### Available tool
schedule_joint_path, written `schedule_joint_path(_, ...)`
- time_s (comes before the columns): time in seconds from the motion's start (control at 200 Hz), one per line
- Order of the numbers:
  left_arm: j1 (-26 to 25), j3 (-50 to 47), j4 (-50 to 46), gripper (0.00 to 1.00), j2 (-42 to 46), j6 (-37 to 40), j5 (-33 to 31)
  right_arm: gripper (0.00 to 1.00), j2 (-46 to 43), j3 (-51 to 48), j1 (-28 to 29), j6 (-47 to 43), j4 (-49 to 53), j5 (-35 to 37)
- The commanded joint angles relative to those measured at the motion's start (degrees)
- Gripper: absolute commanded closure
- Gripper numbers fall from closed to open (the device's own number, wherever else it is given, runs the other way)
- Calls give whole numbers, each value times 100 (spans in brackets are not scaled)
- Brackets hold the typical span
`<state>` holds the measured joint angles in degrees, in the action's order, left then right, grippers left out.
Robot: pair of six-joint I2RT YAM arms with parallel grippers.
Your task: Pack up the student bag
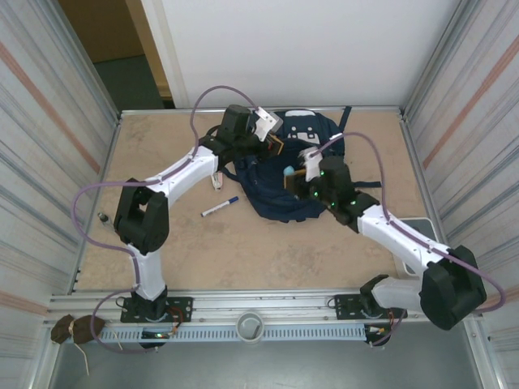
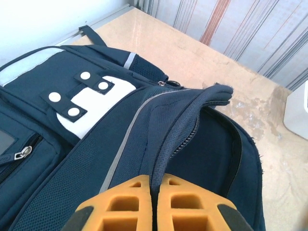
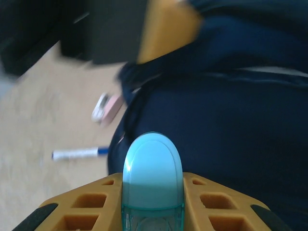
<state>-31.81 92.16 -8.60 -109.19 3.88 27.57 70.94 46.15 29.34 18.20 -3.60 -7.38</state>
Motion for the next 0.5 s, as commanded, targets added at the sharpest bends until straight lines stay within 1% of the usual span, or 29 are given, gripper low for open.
schedule_joint_path(0.0, 44, 560, 221, 100, 35, -445, 374, 72, 479, 292, -403, 1754, -165, 24)
schedule_joint_path(0.095, 40, 700, 201, 100, -38, -569, 461, 70, 936, 521, -595, 2434, -378, 144)
schedule_joint_path(0.271, -48, 917, 157, 100, -176, -634, 512, 66, 1760, 1043, -609, 3055, -853, 639)
schedule_joint_path(0.326, -70, 957, 157, 100, -214, -649, 512, 61, 2043, 1276, -631, 3169, -958, 626)
schedule_joint_path(0.396, -66, 966, 199, 100, -259, -707, 483, 52, 2300, 1534, -640, 3149, -807, 560)
schedule_joint_path(0.496, -57, 1013, 210, 100, -334, -756, 424, 42, 2197, 1428, -649, 2946, -672, 552)
